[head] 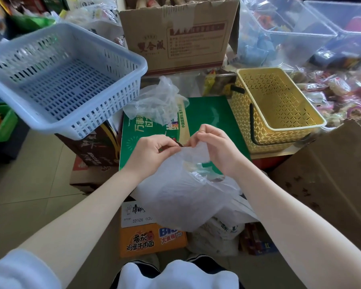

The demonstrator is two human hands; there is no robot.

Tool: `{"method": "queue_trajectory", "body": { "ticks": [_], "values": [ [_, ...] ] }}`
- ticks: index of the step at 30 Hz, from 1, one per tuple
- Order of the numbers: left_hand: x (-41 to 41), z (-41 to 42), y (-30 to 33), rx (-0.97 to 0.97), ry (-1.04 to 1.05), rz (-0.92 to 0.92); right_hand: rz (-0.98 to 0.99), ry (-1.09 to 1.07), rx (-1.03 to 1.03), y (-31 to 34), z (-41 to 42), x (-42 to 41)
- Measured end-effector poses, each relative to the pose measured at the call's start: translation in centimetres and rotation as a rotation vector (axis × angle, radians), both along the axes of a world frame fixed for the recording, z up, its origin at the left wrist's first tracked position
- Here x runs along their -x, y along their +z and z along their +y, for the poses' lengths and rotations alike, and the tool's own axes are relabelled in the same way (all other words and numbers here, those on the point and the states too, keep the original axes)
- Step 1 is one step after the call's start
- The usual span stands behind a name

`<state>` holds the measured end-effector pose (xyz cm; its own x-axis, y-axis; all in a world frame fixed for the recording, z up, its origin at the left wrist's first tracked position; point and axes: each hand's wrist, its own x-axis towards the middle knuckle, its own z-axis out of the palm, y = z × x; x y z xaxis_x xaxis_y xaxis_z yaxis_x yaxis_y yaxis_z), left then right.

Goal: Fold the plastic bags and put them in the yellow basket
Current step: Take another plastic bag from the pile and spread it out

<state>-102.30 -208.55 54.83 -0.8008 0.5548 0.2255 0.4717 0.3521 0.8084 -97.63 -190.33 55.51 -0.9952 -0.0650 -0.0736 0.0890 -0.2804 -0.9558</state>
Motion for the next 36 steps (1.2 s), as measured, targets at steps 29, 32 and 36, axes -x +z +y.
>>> {"method": "queue_trajectory", "body": {
  "ticks": [29, 32, 36],
  "values": [
    [0.3, -2.7, -1.1, -0.100, -0.215, -0.640, -0.058, 0.243, 0.278, 0.6, -0.7, 1.4],
    [0.0, -1.9, -2.3, 0.084, -0.307, -0.643, -0.089, 0.227, 0.398, 0.6, -0.3, 1.2],
    [-0.3, -0.7, -2.8, 0.225, -0.357, -0.644, -0.129, 0.178, 0.492, 0.4, 0.6, 0.6]
  ]
}}
